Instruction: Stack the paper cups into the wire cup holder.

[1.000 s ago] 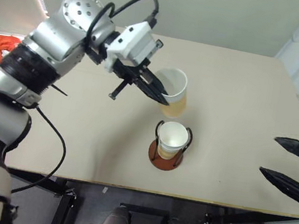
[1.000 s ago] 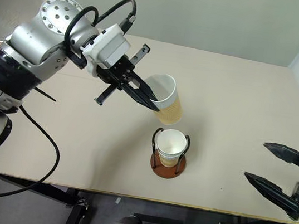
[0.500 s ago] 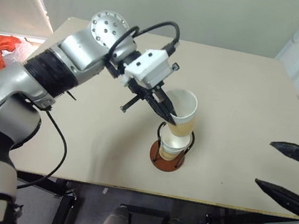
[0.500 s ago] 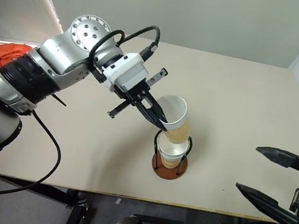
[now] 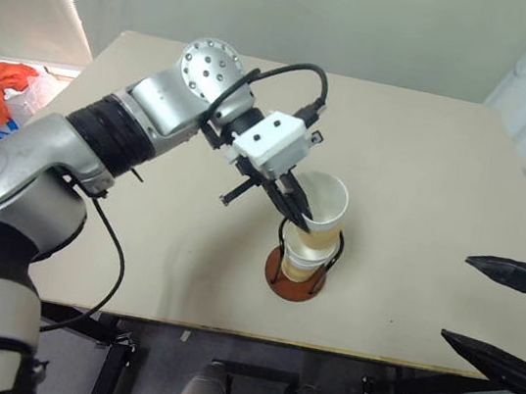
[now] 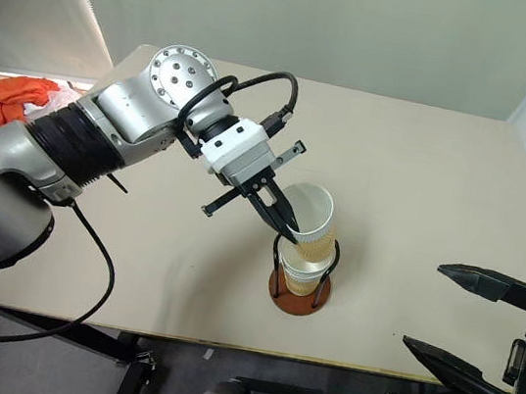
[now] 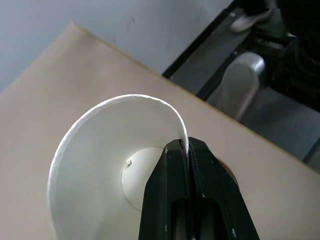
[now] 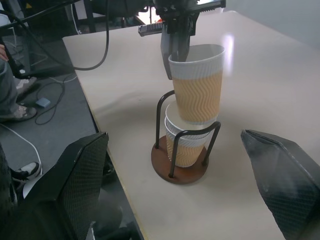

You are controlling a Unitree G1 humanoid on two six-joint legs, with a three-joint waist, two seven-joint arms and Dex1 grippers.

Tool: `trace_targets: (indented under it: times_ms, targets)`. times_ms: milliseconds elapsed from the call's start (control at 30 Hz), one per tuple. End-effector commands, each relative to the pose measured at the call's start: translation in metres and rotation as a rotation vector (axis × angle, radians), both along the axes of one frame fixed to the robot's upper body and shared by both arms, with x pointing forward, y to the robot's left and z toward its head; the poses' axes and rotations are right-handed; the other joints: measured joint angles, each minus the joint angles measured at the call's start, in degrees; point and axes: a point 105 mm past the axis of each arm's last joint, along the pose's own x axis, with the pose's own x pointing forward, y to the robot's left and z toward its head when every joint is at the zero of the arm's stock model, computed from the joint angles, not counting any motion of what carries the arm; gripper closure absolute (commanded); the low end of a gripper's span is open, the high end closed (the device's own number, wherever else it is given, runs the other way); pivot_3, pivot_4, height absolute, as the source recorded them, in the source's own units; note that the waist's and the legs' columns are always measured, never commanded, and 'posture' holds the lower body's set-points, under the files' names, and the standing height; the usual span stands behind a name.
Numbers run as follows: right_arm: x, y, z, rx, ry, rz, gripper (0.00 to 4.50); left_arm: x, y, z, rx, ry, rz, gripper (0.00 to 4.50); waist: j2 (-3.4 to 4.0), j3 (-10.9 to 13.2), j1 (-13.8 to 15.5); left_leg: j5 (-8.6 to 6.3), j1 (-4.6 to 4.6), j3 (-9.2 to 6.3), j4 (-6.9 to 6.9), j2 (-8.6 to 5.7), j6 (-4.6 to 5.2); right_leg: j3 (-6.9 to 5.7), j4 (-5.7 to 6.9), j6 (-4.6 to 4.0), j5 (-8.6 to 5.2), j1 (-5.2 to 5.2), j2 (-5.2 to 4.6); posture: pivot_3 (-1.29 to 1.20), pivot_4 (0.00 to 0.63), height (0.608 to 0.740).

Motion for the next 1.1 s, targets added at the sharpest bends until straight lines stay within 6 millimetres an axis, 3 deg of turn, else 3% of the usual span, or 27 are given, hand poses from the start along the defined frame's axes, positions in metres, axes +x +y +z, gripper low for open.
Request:
trace_targets:
  times_ms: [33, 100, 233, 467, 633, 800, 1000, 1100]
  targets:
    - [-0.001, -0.001, 0.007, -0.018, -0.047, -0.008, 0.00, -0.006, 0.004, 0.001, 0.039, -0.003, -0.035, 4.28, 0.00, 0.00, 0.00, -0.01, 0.00, 0.00, 0.00, -0.01, 0.01, 0.00, 0.00, 0.00, 0.00, 0.00, 0.00, 0.00, 0.150, 0.740]
    - [0.000, -0.001, 0.007, -0.020, -0.048, -0.006, 0.00, -0.005, 0.005, 0.000, 0.046, -0.007, -0.032, 3.91, 0.00, 0.00, 0.01, -0.02, -0.01, 0.00, 0.02, -0.01, 0.03, 0.00, 0.00, 0.01, -0.01, 0.00, 0.00, 0.00, 0.150, 0.740]
    - [0.004, 0.001, 0.008, -0.025, -0.051, 0.011, 0.00, -0.003, 0.006, -0.003, 0.047, -0.026, -0.037, 2.67, 0.00, 0.00, 0.01, -0.04, 0.00, 0.01, 0.05, -0.02, 0.06, 0.03, 0.00, 0.02, 0.00, 0.01, -0.01, 0.00, 0.150, 0.740]
    - [0.028, 0.001, 0.003, -0.059, -0.030, 0.084, 0.00, 0.021, 0.031, 0.005, -0.032, -0.012, 0.152, 2.67, 0.05, -0.01, -0.28, -0.03, 0.03, 0.03, 0.10, -0.03, 0.07, 0.07, 0.01, 0.15, 0.08, 0.02, -0.01, 0.00, 0.150, 0.740]
    - [0.068, -0.011, -0.003, -0.102, -0.001, 0.168, 0.00, 0.016, 0.096, 0.017, -0.199, 0.178, 0.427, 2.67, 0.24, -0.05, -1.72, -0.02, 0.10, 0.14, 0.08, -0.01, 0.05, 0.13, 0.02, 0.55, 0.31, -0.05, 0.07, 0.00, 0.150, 0.740]
    - [0.104, -0.003, -0.010, -0.111, 0.023, 0.300, 0.00, 0.004, 0.158, -0.004, -0.273, 0.314, 0.764, 2.67, 0.42, -0.12, -1.95, 0.46, 0.21, 0.08, -0.13, 0.00, -0.30, 0.17, 0.09, 0.49, 0.16, -0.18, 0.12, 0.00, 0.150, 0.740]
    - [0.127, -0.005, -0.013, -0.129, 0.051, 0.334, 0.00, -0.018, 0.203, -0.017, -0.337, 0.356, 1.026, 2.67, 0.39, -0.13, -1.10, 0.46, 0.19, 0.03, -0.47, 0.08, -0.30, 0.10, 0.62, -0.02, -0.01, -0.52, 0.00, 0.00, 0.150, 0.740]
    - [0.132, -0.007, -0.012, -0.131, 0.054, 0.343, 0.00, -0.030, 0.214, -0.022, -0.351, 0.354, 1.096, 2.67, 0.38, -0.14, -1.21, 0.31, 0.27, 0.06, -0.56, 0.12, -0.25, 0.05, 0.95, -0.55, -0.29, -0.65, -0.03, 0.00, 0.150, 0.740]
